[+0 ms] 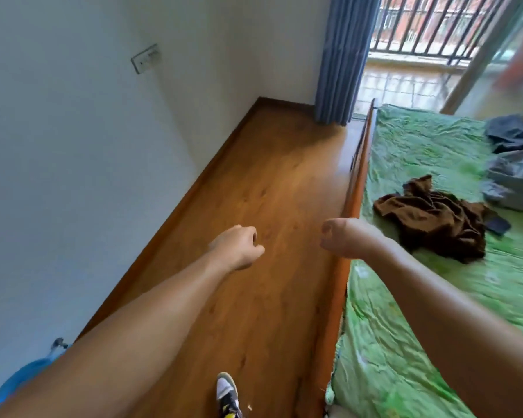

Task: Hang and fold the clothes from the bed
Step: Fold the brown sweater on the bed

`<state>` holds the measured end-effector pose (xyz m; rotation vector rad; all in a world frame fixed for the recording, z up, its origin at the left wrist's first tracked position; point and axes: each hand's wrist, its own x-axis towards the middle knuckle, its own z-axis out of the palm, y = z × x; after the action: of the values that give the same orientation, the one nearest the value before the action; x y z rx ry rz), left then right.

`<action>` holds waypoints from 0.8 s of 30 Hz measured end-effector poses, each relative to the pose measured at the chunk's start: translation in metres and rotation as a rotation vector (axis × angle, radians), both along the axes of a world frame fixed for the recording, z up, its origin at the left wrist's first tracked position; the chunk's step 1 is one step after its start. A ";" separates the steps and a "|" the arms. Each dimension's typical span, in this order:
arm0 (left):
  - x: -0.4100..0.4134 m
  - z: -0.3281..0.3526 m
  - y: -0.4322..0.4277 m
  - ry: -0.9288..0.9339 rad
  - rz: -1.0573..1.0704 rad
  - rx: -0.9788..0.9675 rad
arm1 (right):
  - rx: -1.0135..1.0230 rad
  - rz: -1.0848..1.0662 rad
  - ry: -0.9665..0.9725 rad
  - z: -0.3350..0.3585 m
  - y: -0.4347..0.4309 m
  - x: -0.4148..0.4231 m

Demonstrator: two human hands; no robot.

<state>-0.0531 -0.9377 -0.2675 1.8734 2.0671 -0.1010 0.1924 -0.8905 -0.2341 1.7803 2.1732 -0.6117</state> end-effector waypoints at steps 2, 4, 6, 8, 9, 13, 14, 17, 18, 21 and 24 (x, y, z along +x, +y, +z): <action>-0.020 0.001 0.017 -0.003 -0.080 0.004 | -0.036 -0.072 0.011 -0.002 0.010 -0.015; -0.035 0.003 0.038 -0.003 -0.141 0.021 | -0.031 -0.132 0.008 0.006 0.015 -0.027; -0.042 0.005 0.059 0.008 -0.191 0.027 | 0.005 -0.161 -0.021 0.015 0.014 -0.030; -0.039 0.004 0.077 0.031 -0.254 0.018 | 0.009 -0.220 -0.022 0.014 0.010 -0.022; -0.034 0.003 0.084 0.037 -0.284 0.018 | 0.002 -0.272 -0.003 0.011 0.007 -0.016; 0.003 -0.005 0.118 0.024 -0.423 0.034 | -0.029 -0.462 0.021 0.005 0.000 0.019; 0.016 -0.007 0.127 0.019 -0.462 0.032 | -0.036 -0.506 0.022 0.004 0.000 0.028; 0.057 -0.009 0.155 -0.003 -0.570 0.017 | -0.039 -0.620 0.039 0.002 0.003 0.059; 0.071 -0.008 0.165 0.001 -0.608 0.015 | -0.039 -0.655 0.038 0.000 0.007 0.070; 0.117 -0.005 0.201 0.039 -0.711 -0.005 | -0.018 -0.734 0.062 -0.009 0.031 0.109; 0.165 -0.006 0.246 0.070 -0.787 -0.027 | -0.019 -0.803 0.098 -0.022 0.065 0.153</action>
<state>0.1120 -0.6913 -0.2739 2.5730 1.2341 -0.3830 0.3452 -0.8258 -0.2561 2.6401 1.4152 -0.8810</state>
